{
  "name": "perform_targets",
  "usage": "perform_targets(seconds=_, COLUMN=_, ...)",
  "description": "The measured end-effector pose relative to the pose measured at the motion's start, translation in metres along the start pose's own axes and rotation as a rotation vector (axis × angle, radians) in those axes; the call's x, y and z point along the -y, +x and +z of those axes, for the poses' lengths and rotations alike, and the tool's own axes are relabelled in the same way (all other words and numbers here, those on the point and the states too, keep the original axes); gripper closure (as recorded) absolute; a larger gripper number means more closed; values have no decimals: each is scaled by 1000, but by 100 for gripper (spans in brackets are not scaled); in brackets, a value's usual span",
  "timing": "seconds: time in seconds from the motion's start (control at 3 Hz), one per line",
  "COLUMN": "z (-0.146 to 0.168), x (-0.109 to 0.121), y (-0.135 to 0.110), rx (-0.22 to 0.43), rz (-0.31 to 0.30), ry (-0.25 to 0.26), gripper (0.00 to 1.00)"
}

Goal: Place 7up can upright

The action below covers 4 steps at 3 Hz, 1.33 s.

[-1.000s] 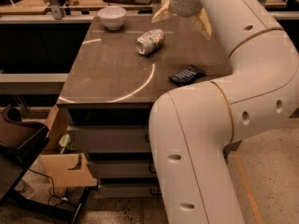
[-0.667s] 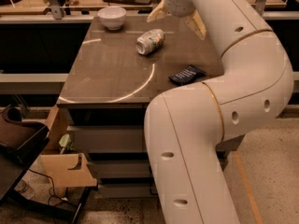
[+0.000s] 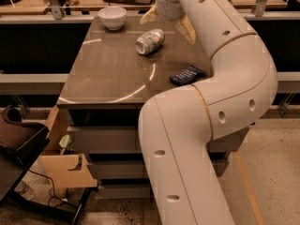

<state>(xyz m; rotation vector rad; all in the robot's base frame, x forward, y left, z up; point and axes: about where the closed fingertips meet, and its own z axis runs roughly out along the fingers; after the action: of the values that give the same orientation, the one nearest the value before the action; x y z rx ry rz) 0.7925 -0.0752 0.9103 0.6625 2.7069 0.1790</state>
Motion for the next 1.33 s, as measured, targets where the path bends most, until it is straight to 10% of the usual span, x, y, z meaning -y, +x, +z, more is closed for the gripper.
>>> perform_targets(seconds=1.33, z=17, x=-42, y=17, rx=-2, rz=79, ry=14, gripper=0)
